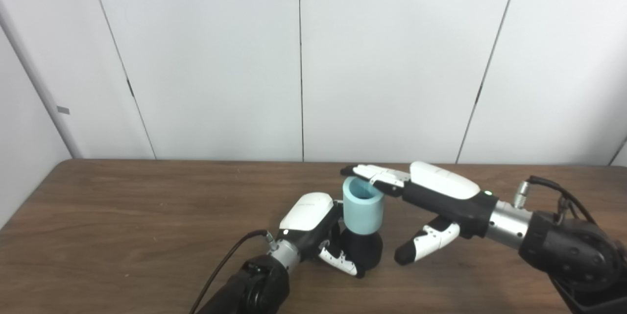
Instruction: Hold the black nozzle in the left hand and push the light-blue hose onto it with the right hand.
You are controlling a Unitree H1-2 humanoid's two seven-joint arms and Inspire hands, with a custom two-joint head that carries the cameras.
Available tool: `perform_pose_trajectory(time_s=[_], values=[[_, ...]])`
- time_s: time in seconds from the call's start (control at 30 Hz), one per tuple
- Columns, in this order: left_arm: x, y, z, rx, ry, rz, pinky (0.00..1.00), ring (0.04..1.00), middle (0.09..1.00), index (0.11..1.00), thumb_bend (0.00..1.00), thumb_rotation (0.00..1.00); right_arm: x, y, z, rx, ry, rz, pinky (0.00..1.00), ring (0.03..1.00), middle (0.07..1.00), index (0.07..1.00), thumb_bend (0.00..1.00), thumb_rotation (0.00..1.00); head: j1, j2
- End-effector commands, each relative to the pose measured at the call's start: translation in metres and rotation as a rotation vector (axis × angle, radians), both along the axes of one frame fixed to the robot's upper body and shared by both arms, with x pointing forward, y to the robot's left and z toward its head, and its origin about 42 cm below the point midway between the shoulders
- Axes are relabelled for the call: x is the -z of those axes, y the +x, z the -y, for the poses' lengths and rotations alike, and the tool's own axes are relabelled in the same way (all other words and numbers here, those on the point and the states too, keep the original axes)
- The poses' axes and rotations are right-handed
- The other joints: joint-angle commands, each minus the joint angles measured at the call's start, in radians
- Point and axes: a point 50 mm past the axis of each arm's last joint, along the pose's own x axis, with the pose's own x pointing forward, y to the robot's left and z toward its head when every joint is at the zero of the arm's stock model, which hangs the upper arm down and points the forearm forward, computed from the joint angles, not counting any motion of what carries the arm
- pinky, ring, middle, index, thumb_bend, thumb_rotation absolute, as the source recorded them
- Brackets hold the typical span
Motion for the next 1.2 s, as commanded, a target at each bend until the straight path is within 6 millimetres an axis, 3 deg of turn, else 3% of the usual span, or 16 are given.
perform_pose_trajectory(time_s=[0.0,0.2,0.47,0.77,0.87,1.17], values=[[0.041,-0.011,-0.014,-0.021,0.148,-0.126,0.35,0.383,0.415,0.491,0.52,0.00,-0.023,0.001,-0.002,-0.022,-0.029,0.089,1.00,1.000,1.000,1.000,0.79,1.00,0.003,0.002],[0.040,-0.011,-0.013,-0.022,0.144,-0.134,0.31,0.367,0.412,0.491,0.52,0.00,-0.020,0.006,-0.004,0.006,-0.034,0.071,1.00,1.000,1.000,1.000,0.84,1.00,0.003,0.002],[0.040,-0.013,-0.016,-0.023,0.146,-0.135,0.34,0.385,0.416,0.492,0.52,0.00,-0.015,0.005,-0.009,0.023,-0.046,0.100,1.00,1.000,1.000,1.000,0.83,0.99,0.006,0.008],[0.038,-0.013,-0.017,-0.023,0.147,-0.135,0.38,0.419,0.434,0.494,0.53,0.00,-0.013,0.001,-0.008,-0.003,-0.231,0.252,1.00,1.000,1.000,0.998,0.82,0.94,0.006,0.020],[0.038,-0.013,-0.018,-0.024,0.142,-0.134,0.38,0.419,0.432,0.495,0.53,0.00,-0.008,-0.001,-0.007,-0.015,-0.312,0.310,1.00,1.000,1.000,1.000,0.81,0.97,0.010,0.024],[0.036,-0.012,-0.024,-0.027,0.123,-0.137,0.34,0.385,0.415,0.496,0.52,0.00,-0.006,-0.002,0.001,0.031,-0.442,0.315,1.00,1.000,1.000,0.970,0.78,0.94,0.009,0.036]])
